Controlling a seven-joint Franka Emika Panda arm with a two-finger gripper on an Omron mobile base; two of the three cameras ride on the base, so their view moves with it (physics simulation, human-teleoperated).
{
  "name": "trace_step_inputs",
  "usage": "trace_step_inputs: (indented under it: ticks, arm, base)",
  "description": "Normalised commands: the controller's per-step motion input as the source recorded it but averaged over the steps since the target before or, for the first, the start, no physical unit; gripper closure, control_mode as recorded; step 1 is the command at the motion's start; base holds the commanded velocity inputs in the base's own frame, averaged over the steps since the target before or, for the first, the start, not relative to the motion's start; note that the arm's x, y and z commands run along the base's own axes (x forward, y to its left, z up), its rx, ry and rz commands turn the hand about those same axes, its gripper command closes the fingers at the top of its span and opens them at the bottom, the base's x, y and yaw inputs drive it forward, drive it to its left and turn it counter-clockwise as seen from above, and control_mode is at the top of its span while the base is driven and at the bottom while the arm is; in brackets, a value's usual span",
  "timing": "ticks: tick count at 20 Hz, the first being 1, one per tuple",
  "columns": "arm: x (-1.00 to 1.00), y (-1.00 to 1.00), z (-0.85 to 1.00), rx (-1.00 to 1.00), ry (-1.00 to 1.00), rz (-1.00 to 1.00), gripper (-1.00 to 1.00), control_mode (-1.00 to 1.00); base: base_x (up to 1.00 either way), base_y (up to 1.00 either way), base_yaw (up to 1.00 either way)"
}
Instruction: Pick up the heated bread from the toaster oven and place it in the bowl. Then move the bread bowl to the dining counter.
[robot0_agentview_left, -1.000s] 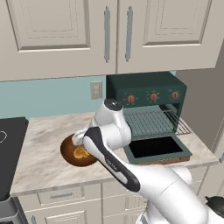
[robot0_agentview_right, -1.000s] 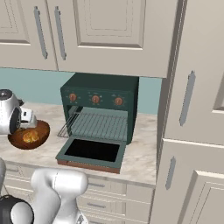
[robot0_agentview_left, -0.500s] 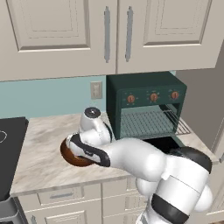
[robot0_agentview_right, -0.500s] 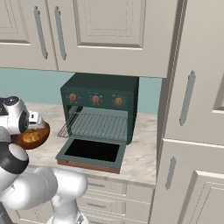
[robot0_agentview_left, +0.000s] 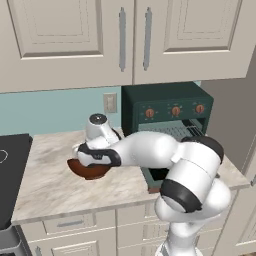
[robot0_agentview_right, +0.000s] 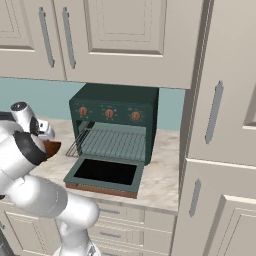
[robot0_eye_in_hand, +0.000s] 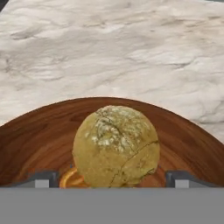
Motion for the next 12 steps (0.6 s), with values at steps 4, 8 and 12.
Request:
trace_step_inputs:
  ticks: [4, 8, 12]
  arm:
    - [-0.84, 0.0, 0.32, 0.09, 0.0, -0.11, -1.0, -1.0]
    - [-0.64, 0.0, 0.1, 0.0, -0.18, -0.02, -1.0, -1.0]
    - [-0.89, -0.2, 0.02, 0.01, -0.06, -0.11, -1.0, -1.0]
  base:
    - [0.0, 0.0, 0.0]
    - [0.0, 0.0, 0.0]
    - [0.0, 0.0, 0.0]
